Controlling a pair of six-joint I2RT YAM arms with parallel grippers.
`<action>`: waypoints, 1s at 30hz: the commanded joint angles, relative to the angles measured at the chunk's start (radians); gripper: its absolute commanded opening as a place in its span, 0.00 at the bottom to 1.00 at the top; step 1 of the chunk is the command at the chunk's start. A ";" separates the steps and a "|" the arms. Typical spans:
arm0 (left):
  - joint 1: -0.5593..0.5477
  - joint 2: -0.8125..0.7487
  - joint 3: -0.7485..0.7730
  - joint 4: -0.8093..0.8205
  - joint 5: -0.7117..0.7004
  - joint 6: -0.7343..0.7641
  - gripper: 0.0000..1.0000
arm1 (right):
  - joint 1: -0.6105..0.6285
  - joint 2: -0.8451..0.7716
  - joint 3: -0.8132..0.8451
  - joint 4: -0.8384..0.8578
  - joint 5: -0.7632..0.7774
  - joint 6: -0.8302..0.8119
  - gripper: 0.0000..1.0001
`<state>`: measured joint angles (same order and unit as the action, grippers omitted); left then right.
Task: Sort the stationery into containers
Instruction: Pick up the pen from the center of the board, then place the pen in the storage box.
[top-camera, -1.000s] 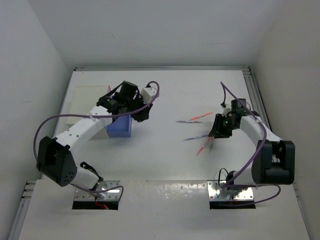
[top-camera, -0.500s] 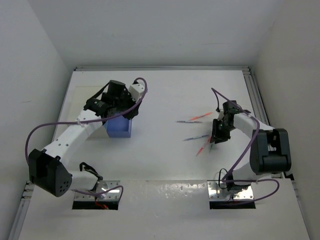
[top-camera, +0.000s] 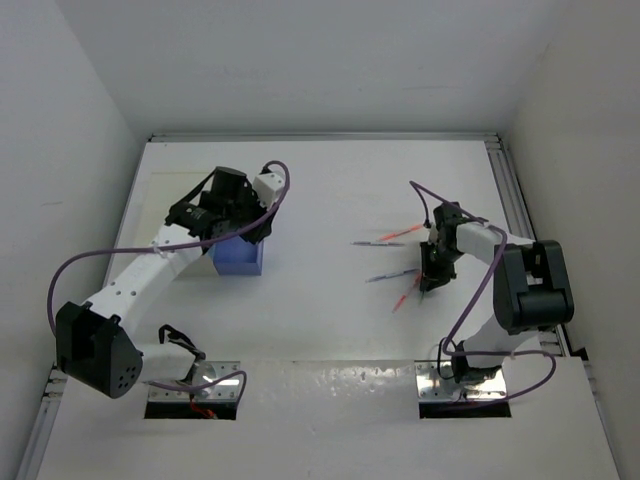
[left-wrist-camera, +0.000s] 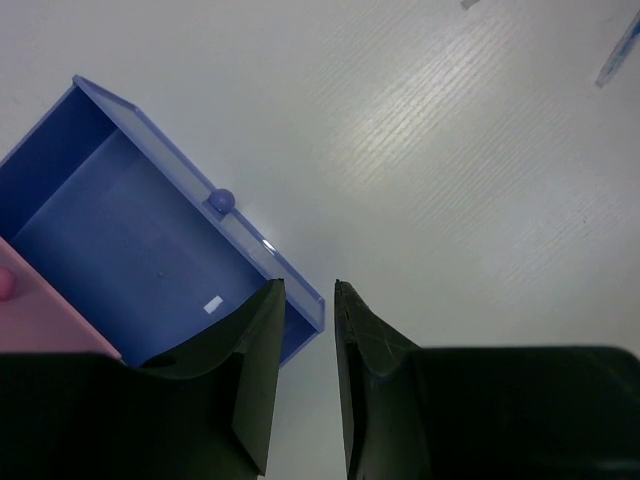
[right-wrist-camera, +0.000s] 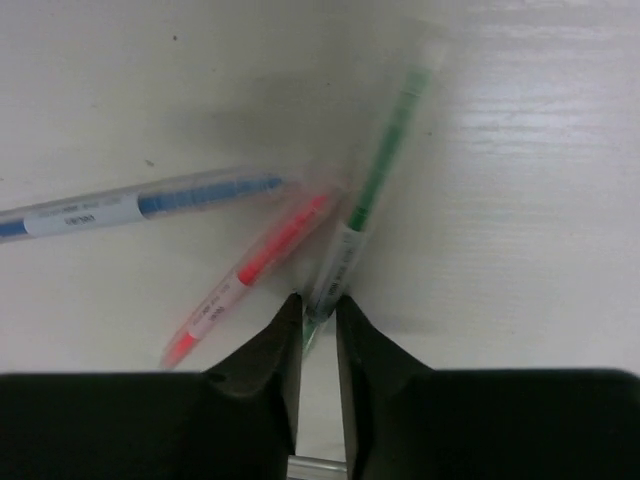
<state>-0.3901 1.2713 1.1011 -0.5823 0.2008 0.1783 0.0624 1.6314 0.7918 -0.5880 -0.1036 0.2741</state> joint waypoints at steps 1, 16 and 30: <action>0.020 -0.033 0.012 0.032 -0.004 -0.008 0.33 | 0.007 0.030 0.007 0.056 0.025 -0.024 0.15; 0.088 -0.082 -0.041 0.402 0.541 -0.345 0.37 | 0.131 -0.228 0.332 0.132 -0.637 -0.043 0.00; 0.069 0.014 -0.021 0.751 0.678 -0.715 0.45 | 0.519 -0.090 0.531 0.430 -0.685 0.224 0.00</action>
<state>-0.3084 1.2812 1.0645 0.0673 0.8421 -0.4759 0.5568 1.5356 1.2690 -0.2272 -0.7643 0.4603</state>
